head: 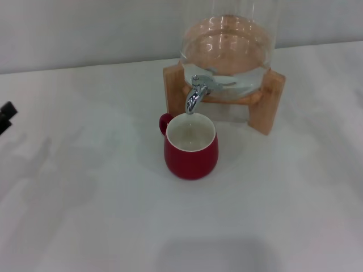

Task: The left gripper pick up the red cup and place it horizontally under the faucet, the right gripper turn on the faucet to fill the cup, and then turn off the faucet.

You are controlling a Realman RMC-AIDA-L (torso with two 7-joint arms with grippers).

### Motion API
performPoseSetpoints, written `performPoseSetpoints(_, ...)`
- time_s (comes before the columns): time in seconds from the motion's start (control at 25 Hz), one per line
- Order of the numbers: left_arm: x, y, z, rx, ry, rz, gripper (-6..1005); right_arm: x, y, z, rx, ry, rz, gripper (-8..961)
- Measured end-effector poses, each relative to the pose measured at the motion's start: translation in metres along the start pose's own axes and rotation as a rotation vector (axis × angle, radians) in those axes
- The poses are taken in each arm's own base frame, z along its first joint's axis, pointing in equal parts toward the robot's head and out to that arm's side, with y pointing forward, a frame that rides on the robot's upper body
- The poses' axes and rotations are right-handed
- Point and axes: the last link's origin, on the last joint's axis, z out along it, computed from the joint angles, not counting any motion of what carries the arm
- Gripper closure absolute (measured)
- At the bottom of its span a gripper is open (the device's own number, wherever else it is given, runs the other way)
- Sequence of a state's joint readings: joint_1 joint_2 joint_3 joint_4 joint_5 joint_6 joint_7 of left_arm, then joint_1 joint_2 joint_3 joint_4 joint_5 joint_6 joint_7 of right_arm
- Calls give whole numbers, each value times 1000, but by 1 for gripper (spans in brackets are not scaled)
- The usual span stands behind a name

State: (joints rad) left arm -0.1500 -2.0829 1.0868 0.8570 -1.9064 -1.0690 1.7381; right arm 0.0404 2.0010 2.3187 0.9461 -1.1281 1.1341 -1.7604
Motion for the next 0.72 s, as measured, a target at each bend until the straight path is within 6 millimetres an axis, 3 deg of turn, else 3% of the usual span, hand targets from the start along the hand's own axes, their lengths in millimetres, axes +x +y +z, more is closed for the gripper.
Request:
performPoseSetpoints(0.16, 1, -6, -3, 28, 18, -19, 361, -9, 12, -19, -126, -39, 45, 322)
performPoseSetpoints(0.32, 5, -10, -5, 43, 39, -26, 361, -10, 31, -23, -265, -28, 36, 322)
performPoseSetpoints(0.72, 13, -14, -2, 56, 66, -57, 361, 17, 80, 16, -476, 142, 17, 322)
